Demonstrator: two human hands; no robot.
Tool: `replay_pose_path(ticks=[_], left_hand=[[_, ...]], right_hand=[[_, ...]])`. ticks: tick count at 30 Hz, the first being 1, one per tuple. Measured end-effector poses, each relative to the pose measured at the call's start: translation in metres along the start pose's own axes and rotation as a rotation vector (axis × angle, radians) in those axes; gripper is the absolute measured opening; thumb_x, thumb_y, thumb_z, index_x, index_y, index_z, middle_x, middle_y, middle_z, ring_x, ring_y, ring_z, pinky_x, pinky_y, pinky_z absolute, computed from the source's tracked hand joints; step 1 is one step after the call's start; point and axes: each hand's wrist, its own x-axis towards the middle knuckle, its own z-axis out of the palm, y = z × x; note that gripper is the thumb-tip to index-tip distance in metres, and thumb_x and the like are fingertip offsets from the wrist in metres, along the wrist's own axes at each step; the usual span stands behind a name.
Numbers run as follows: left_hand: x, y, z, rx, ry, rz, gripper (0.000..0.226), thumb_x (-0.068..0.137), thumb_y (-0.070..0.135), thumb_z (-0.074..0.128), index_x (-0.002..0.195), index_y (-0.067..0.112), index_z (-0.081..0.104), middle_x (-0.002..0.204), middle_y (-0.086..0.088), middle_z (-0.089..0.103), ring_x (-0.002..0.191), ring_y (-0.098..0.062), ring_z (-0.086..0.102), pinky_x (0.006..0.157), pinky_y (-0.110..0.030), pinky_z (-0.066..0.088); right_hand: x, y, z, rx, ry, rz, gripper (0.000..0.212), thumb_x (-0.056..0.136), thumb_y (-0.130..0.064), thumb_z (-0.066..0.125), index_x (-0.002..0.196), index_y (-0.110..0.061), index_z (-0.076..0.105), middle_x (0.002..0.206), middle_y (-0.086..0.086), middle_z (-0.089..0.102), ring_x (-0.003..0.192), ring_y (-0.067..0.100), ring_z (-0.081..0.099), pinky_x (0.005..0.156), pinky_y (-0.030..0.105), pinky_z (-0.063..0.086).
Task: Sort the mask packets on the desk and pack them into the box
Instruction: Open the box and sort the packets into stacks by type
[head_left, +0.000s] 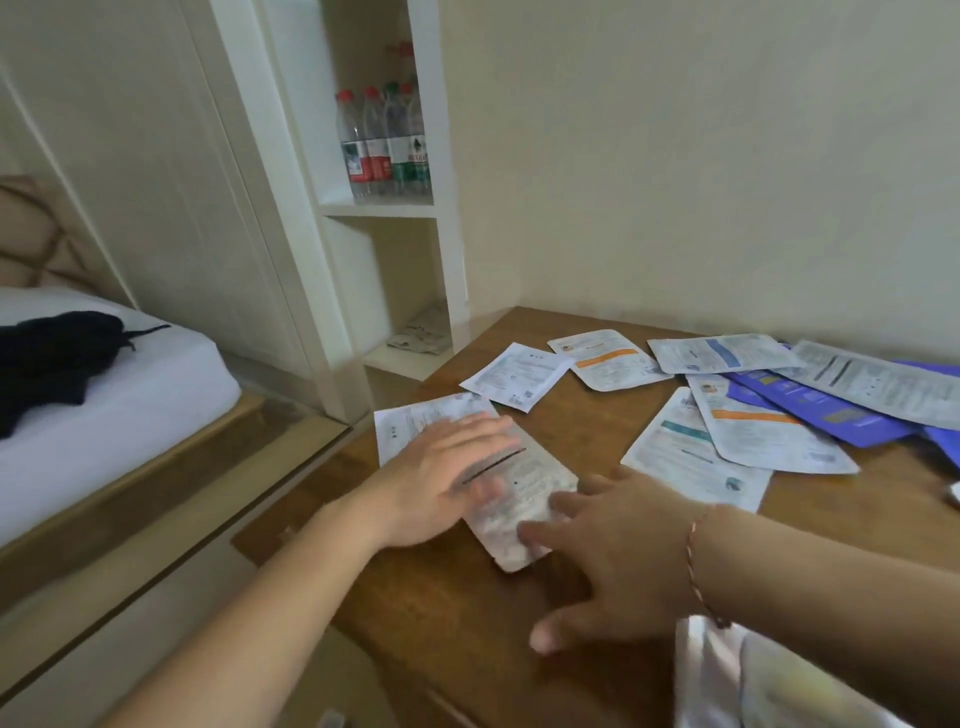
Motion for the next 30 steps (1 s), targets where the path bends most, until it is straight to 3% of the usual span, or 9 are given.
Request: replay_pose_path(ticks=[4, 6, 8, 10, 12, 14, 17, 20, 30], left_hand=[[-0.063, 0.009, 0.006, 0.128, -0.143, 0.105, 0.078, 0.083, 0.083, 0.015, 0.151, 0.045, 0.023, 0.161, 0.025, 0.004, 0.147, 0.002, -0.012, 0.122, -0.041, 0.000], [-0.087, 0.014, 0.009, 0.097, -0.152, 0.098, 0.080, 0.082, 0.084, 0.014, 0.152, 0.045, 0.022, 0.161, 0.026, 0.002, 0.148, 0.001, -0.010, 0.122, -0.045, 0.002], [-0.109, 0.019, 0.015, 0.091, -0.137, 0.129, 0.076, 0.085, 0.079, 0.027, 0.153, 0.044, 0.019, 0.161, 0.025, 0.001, 0.149, -0.001, -0.007, 0.122, -0.049, 0.005], [-0.129, 0.023, 0.022, 0.084, -0.110, 0.201, 0.084, 0.084, 0.072, 0.049, 0.154, 0.041, 0.015, 0.163, 0.021, 0.001, 0.150, -0.006, -0.003, 0.122, -0.049, 0.005], [-0.142, 0.025, 0.027, 0.088, -0.118, 0.250, 0.104, 0.074, 0.077, 0.058, 0.156, 0.033, 0.013, 0.164, 0.016, 0.002, 0.151, -0.009, 0.000, 0.121, -0.046, 0.002], [-0.149, 0.024, 0.030, 0.117, -0.060, 0.299, 0.112, 0.070, 0.083, 0.054, 0.157, 0.022, 0.017, 0.165, 0.008, 0.008, 0.151, -0.013, 0.007, 0.121, -0.046, 0.005], [-0.154, 0.017, 0.035, 0.196, 0.014, 0.345, 0.112, 0.072, 0.086, 0.045, 0.156, 0.016, 0.019, 0.164, 0.002, 0.014, 0.151, -0.017, 0.014, 0.121, -0.045, 0.008], [-0.154, 0.010, 0.042, 0.287, 0.064, 0.312, 0.102, 0.078, 0.064, 0.066, 0.156, 0.025, 0.014, 0.164, 0.007, 0.015, 0.150, -0.011, 0.014, 0.120, -0.044, 0.010], [-0.140, 0.022, 0.061, 0.170, 0.292, 0.274, 0.057, 0.094, 0.031, 0.059, 0.148, 0.023, 0.041, 0.153, 0.010, 0.040, 0.145, -0.012, 0.031, 0.116, -0.040, 0.024]], right_hand=[[-0.031, -0.064, -0.003, -0.106, -0.056, -0.097, 0.076, 0.090, -0.071, 0.029, 0.150, -0.030, 0.007, 0.147, 0.028, 0.030, 0.134, 0.041, 0.028, 0.109, 0.057, 0.022], [-0.039, -0.096, 0.006, -0.087, 0.008, -0.107, 0.052, 0.102, -0.046, 0.029, 0.150, -0.028, 0.018, 0.144, 0.036, 0.033, 0.133, 0.048, 0.036, 0.109, 0.062, 0.028], [-0.044, -0.120, 0.031, -0.062, 0.345, -0.002, 0.041, 0.104, -0.028, 0.023, 0.130, -0.027, 0.055, 0.107, 0.029, 0.067, 0.095, 0.041, 0.069, 0.080, 0.057, 0.055], [-0.048, -0.135, 0.058, -0.051, 0.641, 0.075, 0.046, 0.103, -0.018, 0.025, 0.104, -0.025, 0.071, 0.068, 0.012, 0.071, 0.056, 0.026, 0.070, 0.060, 0.045, 0.060], [-0.050, -0.148, 0.066, -0.142, 0.808, 0.082, 0.028, 0.091, -0.018, 0.047, 0.094, -0.021, 0.075, 0.056, 0.007, 0.064, 0.044, 0.023, 0.060, 0.057, 0.043, 0.058], [-0.051, -0.152, 0.065, -0.181, 0.864, 0.085, 0.022, 0.081, -0.016, 0.055, 0.088, -0.014, 0.075, 0.059, 0.009, 0.063, 0.044, 0.026, 0.055, 0.050, 0.039, 0.052], [-0.047, -0.146, 0.075, -0.244, 0.845, 0.112, 0.032, 0.088, -0.006, 0.041, 0.088, -0.006, 0.073, 0.074, 0.017, 0.067, 0.053, 0.031, 0.057, 0.046, 0.035, 0.046], [-0.051, -0.142, 0.084, -0.273, 0.841, 0.060, 0.046, 0.096, -0.004, 0.028, 0.097, -0.005, 0.074, 0.090, 0.021, 0.072, 0.067, 0.038, 0.067, 0.049, 0.038, 0.051], [-0.084, -0.122, 0.056, -0.208, 0.938, -0.103, 0.015, 0.088, -0.013, 0.058, 0.094, -0.011, 0.071, 0.079, 0.005, 0.072, 0.051, 0.021, 0.061, 0.041, 0.029, 0.045]])
